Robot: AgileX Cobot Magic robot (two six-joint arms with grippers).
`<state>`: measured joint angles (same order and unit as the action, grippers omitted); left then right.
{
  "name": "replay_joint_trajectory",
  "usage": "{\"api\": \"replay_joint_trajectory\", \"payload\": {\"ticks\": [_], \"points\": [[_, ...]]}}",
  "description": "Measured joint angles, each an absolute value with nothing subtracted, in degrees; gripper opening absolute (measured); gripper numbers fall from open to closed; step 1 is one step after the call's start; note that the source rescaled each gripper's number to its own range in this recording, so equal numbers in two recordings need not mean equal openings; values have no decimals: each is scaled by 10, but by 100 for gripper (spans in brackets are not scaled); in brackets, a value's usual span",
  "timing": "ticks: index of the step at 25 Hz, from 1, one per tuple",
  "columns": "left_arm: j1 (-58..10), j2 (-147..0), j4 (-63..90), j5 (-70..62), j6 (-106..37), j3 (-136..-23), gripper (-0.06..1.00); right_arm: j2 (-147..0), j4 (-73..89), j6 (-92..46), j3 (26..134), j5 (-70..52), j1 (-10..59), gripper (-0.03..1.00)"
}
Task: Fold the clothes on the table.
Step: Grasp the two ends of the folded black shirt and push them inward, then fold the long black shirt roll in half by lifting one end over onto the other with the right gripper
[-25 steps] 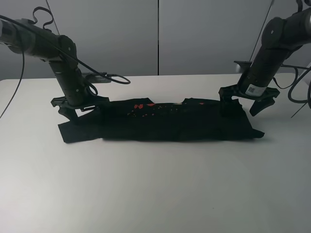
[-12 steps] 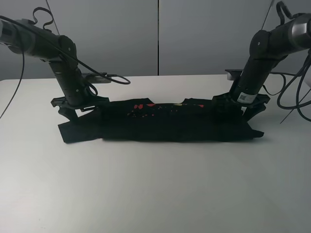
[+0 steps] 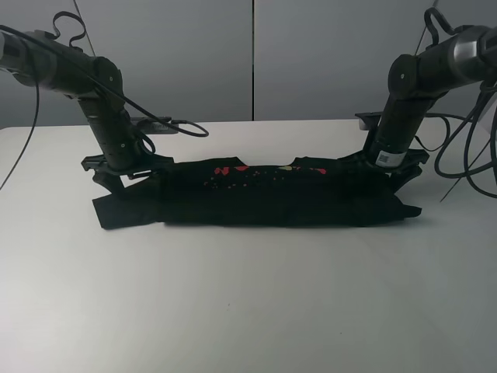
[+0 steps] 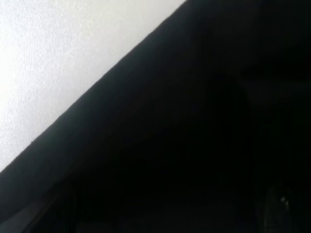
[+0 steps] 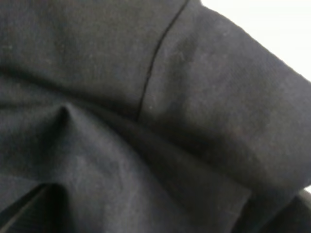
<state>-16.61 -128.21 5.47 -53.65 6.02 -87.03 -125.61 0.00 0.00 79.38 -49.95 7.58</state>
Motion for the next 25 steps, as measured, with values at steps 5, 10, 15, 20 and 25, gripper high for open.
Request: {"api": "replay_joint_trajectory", "payload": {"ticks": [5, 10, 15, 20, 25], "points": [[-166, -1282, 53, -537, 59, -870, 99, -1264, 11, -10, 800, -499, 78, 58], [-166, -1282, 53, -537, 59, -870, 99, -1265, 44, -38, 802, -499, 79, 26], [-166, -1282, 52, -537, 59, -870, 99, -1266, 55, -55, 802, -501, 79, 16], [-166, -1282, 52, -537, 59, -870, 99, -1265, 56, -59, 802, -501, 79, 16], [-166, -1282, 50, -537, 59, -870, 99, -1255, 68, -70, 799, -502, 79, 16]]}}
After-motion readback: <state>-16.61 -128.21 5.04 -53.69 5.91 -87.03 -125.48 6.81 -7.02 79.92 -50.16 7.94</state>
